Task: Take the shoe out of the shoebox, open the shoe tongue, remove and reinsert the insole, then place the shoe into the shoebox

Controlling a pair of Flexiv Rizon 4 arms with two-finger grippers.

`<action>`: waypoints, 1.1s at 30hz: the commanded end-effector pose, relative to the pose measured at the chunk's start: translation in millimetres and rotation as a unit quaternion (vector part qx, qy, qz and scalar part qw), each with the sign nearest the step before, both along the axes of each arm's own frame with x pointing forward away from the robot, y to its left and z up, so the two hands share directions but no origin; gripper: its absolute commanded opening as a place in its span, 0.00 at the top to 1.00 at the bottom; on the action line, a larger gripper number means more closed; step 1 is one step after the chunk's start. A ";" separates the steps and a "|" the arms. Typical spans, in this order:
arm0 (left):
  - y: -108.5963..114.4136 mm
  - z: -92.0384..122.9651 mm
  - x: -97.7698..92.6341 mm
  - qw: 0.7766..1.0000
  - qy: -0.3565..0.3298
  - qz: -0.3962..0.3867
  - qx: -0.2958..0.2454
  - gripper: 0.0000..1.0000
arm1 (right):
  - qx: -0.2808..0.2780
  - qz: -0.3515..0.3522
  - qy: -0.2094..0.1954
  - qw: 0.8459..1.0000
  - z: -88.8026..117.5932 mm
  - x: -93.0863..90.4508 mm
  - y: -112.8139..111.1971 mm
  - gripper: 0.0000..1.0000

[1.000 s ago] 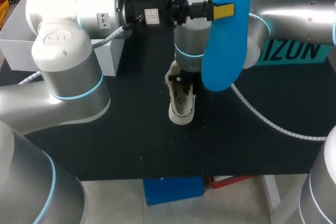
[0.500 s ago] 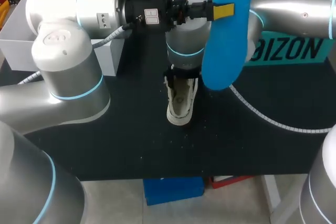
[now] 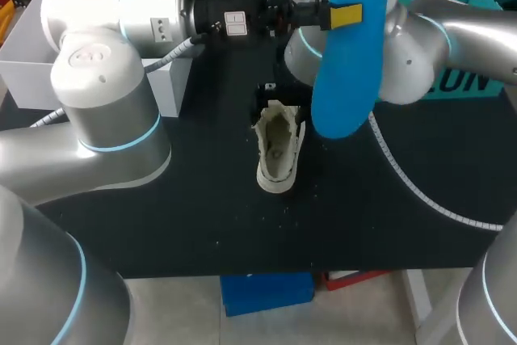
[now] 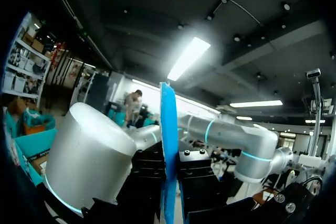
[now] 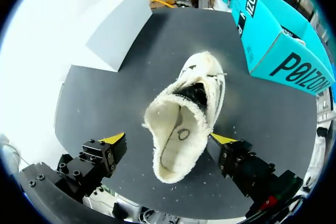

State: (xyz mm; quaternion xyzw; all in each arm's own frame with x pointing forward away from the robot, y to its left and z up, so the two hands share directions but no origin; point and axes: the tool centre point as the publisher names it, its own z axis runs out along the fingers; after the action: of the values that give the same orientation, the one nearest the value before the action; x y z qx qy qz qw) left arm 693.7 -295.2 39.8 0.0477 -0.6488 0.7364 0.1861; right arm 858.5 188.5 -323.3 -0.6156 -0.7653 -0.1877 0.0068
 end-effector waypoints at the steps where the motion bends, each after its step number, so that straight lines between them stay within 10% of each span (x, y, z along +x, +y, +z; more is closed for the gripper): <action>1: 0.2 -0.9 -1.9 1.000 0.000 0.002 0.000 1.00 | 0.097 0.060 0.034 0.993 -6.5 3.6 -24.4 0.00; 17: 0.2 -0.9 -1.9 1.000 0.000 0.002 0.000 1.00 | -0.016 0.049 0.063 0.997 -10.0 38.4 -56.0 0.00; 33: 0.2 -0.9 -1.9 1.000 0.000 0.002 0.000 1.00 | 0.154 0.104 0.031 0.982 27.0 19.3 -55.6 0.00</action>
State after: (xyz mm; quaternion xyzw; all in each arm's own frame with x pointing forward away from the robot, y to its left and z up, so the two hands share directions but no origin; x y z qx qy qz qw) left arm 692.8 -294.6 39.5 0.0481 -0.6484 0.7368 0.1856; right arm 887.9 142.7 -294.7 -0.5436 -0.7919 -0.2439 0.1340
